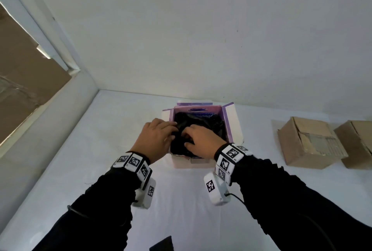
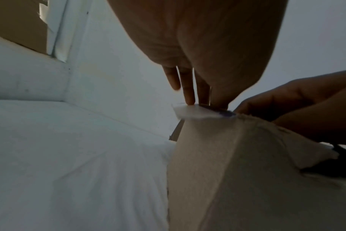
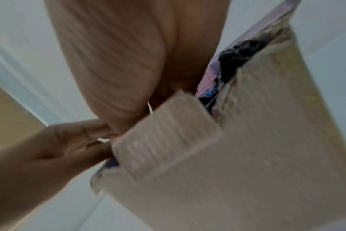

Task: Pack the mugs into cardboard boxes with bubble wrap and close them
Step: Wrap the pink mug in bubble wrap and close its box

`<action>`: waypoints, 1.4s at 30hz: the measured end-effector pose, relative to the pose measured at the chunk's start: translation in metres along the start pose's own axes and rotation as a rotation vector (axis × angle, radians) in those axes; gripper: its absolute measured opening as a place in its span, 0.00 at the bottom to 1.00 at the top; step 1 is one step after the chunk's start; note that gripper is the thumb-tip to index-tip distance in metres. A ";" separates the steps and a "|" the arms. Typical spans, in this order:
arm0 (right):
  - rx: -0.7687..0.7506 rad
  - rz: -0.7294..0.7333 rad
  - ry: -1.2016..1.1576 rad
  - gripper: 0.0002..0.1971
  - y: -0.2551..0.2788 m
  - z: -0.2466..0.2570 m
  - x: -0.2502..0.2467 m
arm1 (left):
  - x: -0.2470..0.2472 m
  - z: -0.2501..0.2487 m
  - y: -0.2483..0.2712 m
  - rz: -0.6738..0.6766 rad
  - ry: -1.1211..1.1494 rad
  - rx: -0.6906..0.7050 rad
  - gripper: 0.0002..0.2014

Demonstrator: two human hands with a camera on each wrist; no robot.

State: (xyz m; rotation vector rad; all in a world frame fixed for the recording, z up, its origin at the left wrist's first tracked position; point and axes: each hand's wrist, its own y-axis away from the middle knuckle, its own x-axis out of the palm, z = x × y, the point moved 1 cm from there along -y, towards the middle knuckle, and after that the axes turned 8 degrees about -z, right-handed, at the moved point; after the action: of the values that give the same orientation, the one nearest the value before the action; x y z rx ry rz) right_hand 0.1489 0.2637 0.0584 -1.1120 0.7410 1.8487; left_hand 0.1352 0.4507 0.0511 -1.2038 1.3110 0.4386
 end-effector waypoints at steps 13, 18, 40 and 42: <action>-0.048 0.186 0.175 0.17 0.017 0.018 0.015 | 0.003 -0.014 0.012 0.148 -0.248 0.060 0.20; -0.071 -0.061 0.129 0.09 0.030 -0.005 -0.013 | -0.003 -0.026 0.003 0.230 -0.352 -0.041 0.29; -0.078 -0.106 0.516 0.17 0.071 -0.020 -0.014 | 0.014 -0.048 -0.019 0.327 -0.446 -0.219 0.26; -0.015 -0.090 0.440 0.14 0.065 -0.016 -0.020 | 0.012 -0.048 -0.017 0.327 -0.428 -0.214 0.22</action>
State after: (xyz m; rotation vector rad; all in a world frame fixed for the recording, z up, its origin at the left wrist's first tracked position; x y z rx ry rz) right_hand 0.1035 0.2124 0.0736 -1.5612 0.9060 1.5506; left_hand 0.1294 0.3993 0.0570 -0.9946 1.1038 1.0350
